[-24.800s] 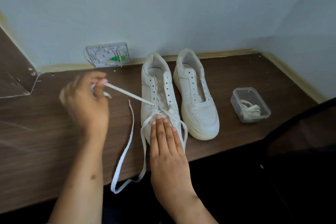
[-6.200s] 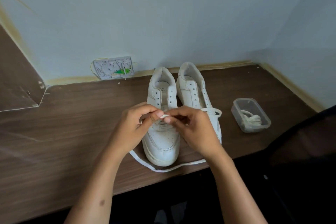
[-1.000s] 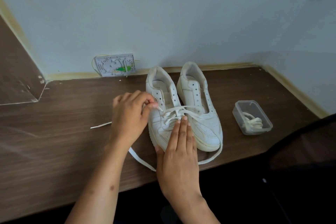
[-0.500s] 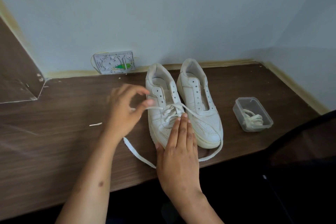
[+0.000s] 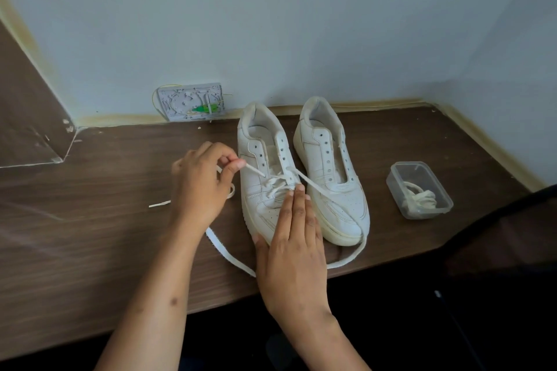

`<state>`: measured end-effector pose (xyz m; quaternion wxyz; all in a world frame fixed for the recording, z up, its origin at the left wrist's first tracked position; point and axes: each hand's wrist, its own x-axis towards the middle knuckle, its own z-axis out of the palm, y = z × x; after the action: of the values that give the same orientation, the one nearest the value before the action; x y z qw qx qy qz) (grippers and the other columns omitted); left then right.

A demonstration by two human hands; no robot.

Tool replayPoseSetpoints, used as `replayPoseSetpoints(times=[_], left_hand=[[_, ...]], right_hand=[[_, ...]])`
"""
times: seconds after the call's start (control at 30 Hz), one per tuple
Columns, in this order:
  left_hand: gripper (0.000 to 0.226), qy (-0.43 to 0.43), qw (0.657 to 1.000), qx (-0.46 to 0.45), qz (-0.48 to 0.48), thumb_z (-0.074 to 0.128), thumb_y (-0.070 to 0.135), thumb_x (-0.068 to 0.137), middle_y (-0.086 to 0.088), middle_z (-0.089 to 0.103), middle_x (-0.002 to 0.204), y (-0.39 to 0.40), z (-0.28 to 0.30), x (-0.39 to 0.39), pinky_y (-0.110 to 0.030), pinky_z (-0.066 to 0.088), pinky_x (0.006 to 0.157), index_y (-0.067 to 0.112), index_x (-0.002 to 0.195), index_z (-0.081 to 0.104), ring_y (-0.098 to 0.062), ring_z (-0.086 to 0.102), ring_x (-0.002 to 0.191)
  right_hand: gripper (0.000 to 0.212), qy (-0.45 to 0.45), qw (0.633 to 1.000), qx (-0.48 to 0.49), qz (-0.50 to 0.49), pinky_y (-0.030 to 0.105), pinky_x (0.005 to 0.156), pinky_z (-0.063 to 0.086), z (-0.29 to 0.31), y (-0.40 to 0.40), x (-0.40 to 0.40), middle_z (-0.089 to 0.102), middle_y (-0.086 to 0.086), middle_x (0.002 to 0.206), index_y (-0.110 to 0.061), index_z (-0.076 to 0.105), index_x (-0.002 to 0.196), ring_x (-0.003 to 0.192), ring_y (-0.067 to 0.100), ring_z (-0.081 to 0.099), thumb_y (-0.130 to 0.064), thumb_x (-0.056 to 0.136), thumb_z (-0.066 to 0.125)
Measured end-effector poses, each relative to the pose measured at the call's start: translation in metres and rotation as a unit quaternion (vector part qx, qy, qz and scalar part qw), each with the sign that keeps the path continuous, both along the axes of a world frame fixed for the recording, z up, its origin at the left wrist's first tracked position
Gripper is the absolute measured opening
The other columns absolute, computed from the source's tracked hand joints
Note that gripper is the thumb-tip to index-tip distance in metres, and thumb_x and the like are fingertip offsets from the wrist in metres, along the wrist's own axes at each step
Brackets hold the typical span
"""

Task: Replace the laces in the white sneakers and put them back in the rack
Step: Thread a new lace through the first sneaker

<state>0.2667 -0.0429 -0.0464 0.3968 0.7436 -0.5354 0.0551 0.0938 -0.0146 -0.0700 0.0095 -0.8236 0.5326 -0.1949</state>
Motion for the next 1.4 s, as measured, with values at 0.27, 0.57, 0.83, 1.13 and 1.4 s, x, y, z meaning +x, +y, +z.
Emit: replayPoseSetpoints(times=[0.27, 0.57, 0.83, 1.13, 1.4], left_hand=[[0.011, 0.159, 0.983, -0.095, 0.0, 0.064, 0.011, 0.092, 0.004, 0.063, 0.09, 0.007, 0.004, 0.022, -0.021, 0.047, 0.077, 0.022, 0.094, 0.061, -0.011, 0.059, 0.081], [0.014, 0.167, 0.983, -0.076, -0.02, 0.062, 0.01, 0.093, 0.012, 0.063, 0.09, 0.006, 0.001, 0.022, -0.019, 0.047, 0.077, 0.023, 0.098, 0.063, -0.007, 0.062, 0.083], [0.018, 0.171, 0.982, -0.062, -0.049, 0.061, 0.006, 0.092, 0.004, 0.065, 0.095, 0.006, 0.0, 0.021, -0.014, 0.047, 0.077, 0.022, 0.1, 0.064, -0.012, 0.063, 0.086], [0.062, 0.027, 0.989, -0.012, -0.144, 0.053, -0.007, 0.092, -0.001, 0.037, 0.149, -0.002, 0.003, -0.01, -0.024, 0.05, 0.09, 0.032, 0.14, 0.049, -0.004, 0.054, 0.106], [0.04, 0.004, 0.988, 0.041, -0.152, 0.059, 0.009, 0.096, 0.0, 0.023, 0.161, -0.006, 0.002, -0.022, -0.039, 0.047, 0.087, 0.028, 0.13, 0.053, -0.028, 0.061, 0.106]], right_hand=[[0.034, -0.104, 0.968, -0.037, 0.226, 0.032, 0.085, 0.044, 0.012, 0.004, 0.009, 0.062, 0.005, 0.107, -0.009, 0.061, 0.119, 0.096, 0.023, 0.055, -0.007, 0.085, 0.058], [0.037, 0.017, 0.973, -0.041, 0.227, 0.026, 0.06, 0.047, -0.014, 0.009, 0.053, 0.063, -0.001, 0.08, -0.015, 0.071, 0.09, 0.072, 0.019, 0.057, -0.007, 0.074, 0.038], [0.026, -0.138, 0.946, 0.14, 0.257, 0.036, 0.08, 0.046, 0.019, -0.005, 0.047, 0.046, 0.012, 0.114, -0.003, 0.059, 0.111, 0.089, 0.03, 0.055, 0.0, 0.086, 0.05], [0.02, -0.338, 0.93, 0.072, 0.124, 0.02, 0.077, 0.048, 0.048, -0.056, 0.01, 0.063, -0.001, 0.097, -0.013, 0.068, 0.108, 0.085, 0.009, 0.059, -0.007, 0.098, 0.052], [0.016, -0.356, 0.928, 0.093, 0.051, 0.006, 0.072, 0.044, 0.053, -0.078, -0.014, 0.058, -0.01, 0.095, -0.015, 0.072, 0.099, 0.084, -0.007, 0.058, -0.012, 0.084, 0.076]])
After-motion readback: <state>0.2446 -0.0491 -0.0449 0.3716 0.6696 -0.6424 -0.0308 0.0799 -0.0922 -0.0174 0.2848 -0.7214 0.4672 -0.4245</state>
